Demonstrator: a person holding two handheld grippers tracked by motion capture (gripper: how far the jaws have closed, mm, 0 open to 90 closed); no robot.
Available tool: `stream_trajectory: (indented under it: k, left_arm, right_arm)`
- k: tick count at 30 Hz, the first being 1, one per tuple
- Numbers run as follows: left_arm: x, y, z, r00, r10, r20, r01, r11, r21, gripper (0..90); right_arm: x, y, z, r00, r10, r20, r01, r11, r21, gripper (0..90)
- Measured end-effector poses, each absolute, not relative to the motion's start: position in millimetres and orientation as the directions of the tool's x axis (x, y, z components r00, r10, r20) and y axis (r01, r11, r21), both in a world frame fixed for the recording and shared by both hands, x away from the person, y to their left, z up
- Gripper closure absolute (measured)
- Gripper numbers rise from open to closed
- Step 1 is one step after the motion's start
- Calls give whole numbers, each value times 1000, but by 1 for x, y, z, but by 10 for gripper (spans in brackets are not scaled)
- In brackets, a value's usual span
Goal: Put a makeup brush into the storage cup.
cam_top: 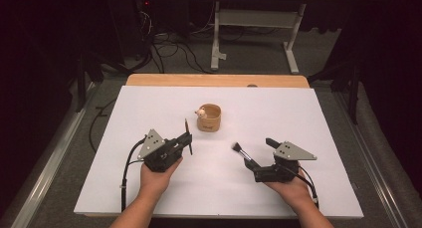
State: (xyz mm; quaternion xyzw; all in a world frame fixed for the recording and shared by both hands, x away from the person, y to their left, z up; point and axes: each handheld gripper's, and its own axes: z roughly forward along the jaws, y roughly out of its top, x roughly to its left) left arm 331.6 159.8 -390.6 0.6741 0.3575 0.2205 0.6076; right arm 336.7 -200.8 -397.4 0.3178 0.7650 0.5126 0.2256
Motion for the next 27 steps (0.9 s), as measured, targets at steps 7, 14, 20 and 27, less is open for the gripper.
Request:
stream_trajectory:
  k: [7,14,20,27]
  left_arm:
    - [333,161,-388,643,753,-141,211,3,978,830]
    - [338,160,-380,641,754,-145,202,17,979,831]
    - [349,160,-365,633,760,-145,187,32,982,831]
    - [369,159,-357,618,768,-166,200,50,979,831]
  right_arm:
    - [337,-202,-397,-697,716,-32,239,274,932,9]
    - [337,-203,-397,-692,721,-16,247,257,934,9]
    - [338,-204,-398,-697,716,-23,243,266,933,9]
    - [337,-205,-397,-695,718,-18,240,256,936,9]
